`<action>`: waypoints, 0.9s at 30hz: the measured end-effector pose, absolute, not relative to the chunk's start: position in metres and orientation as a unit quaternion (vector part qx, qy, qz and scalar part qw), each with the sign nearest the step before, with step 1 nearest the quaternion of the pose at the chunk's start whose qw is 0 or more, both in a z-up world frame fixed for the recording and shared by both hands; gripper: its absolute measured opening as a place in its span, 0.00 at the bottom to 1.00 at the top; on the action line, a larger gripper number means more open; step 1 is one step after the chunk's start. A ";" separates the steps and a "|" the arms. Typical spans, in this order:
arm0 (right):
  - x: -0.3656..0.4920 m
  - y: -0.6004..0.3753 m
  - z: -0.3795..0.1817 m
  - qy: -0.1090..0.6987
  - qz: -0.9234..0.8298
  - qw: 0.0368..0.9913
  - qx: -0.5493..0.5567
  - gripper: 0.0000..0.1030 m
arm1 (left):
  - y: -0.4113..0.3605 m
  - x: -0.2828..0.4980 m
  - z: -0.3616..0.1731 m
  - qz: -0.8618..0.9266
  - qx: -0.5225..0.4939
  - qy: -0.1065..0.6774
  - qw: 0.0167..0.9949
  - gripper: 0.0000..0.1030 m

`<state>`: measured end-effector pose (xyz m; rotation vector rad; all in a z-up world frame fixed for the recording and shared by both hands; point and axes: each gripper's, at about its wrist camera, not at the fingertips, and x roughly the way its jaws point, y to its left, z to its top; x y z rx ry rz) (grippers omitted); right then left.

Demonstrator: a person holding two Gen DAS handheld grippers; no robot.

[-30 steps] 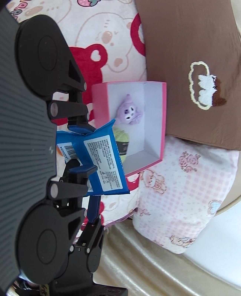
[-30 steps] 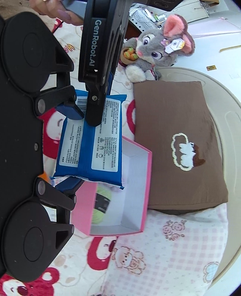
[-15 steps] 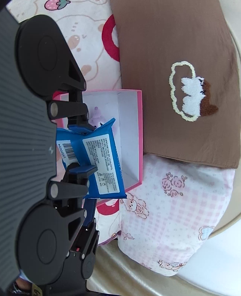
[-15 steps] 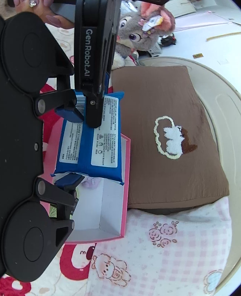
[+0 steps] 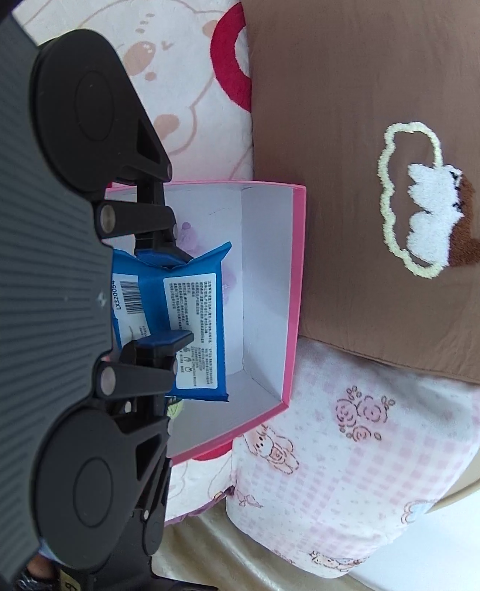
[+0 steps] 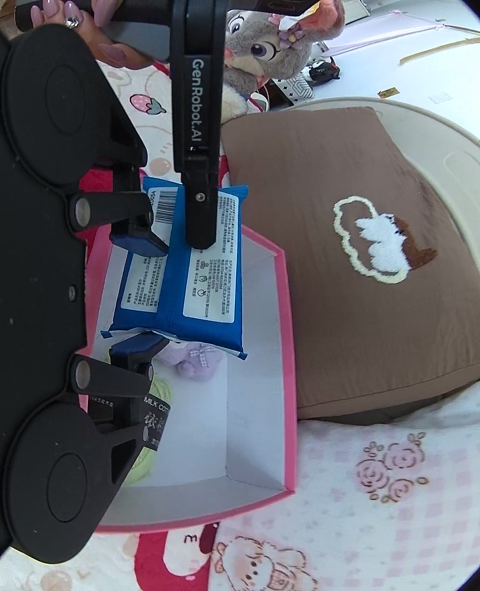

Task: Organize objects
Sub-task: 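Lower the wipes pack into the box beside the plush and open the left tool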

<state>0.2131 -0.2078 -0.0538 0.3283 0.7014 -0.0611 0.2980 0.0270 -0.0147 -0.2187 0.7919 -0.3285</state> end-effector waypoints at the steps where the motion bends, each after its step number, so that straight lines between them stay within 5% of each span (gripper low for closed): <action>1: 0.216 -0.210 -0.059 0.345 -0.032 0.923 0.164 0.49 | 0.026 0.301 -0.019 -0.159 -0.106 0.384 0.903 0.33; 27: 0.237 -0.234 -0.102 0.377 -0.028 0.901 0.213 0.35 | 0.006 0.317 -0.061 -0.120 -0.053 0.415 0.900 0.34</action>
